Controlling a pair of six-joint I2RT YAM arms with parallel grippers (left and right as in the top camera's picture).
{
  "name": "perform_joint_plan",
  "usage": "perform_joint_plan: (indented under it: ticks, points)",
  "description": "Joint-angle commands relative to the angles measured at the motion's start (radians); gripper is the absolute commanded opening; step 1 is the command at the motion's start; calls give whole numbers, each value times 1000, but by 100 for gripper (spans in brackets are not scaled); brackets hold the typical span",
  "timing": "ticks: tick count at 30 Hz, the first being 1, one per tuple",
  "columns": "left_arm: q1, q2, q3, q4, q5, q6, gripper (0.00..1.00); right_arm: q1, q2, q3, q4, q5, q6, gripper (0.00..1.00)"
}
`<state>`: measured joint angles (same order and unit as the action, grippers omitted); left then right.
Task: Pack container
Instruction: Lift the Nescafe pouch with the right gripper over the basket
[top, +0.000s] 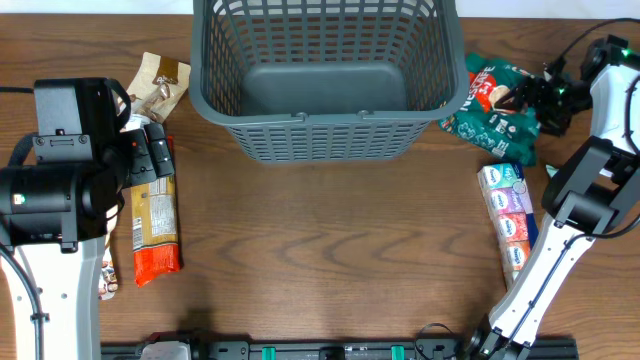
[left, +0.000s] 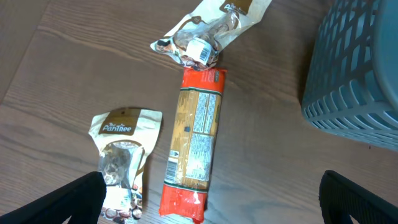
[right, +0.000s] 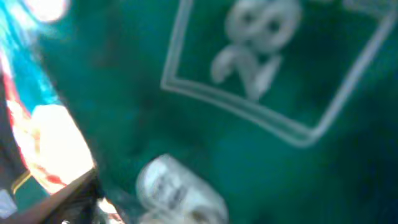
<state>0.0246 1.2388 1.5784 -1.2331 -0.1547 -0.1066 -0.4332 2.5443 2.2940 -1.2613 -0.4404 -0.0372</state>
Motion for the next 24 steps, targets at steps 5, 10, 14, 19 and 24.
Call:
perform_joint_plan:
  ticks: [5,10,14,19,24]
  points:
    - [5,-3,-8,-5,14,9,99,23,99,-2,13,17,-13,1]
    - [5,-3,-8,-5,14,9,99,31,98,-2,9,17,-13,1]
    - [5,-3,-8,-5,14,9,99,38,79,-2,-21,15,-13,1]
    - [5,-3,-8,-5,14,9,99,46,-42,-2,-41,23,-14,1]
    - [5,-3,-8,-5,14,9,99,61,-266,-2,-10,99,-13,1]
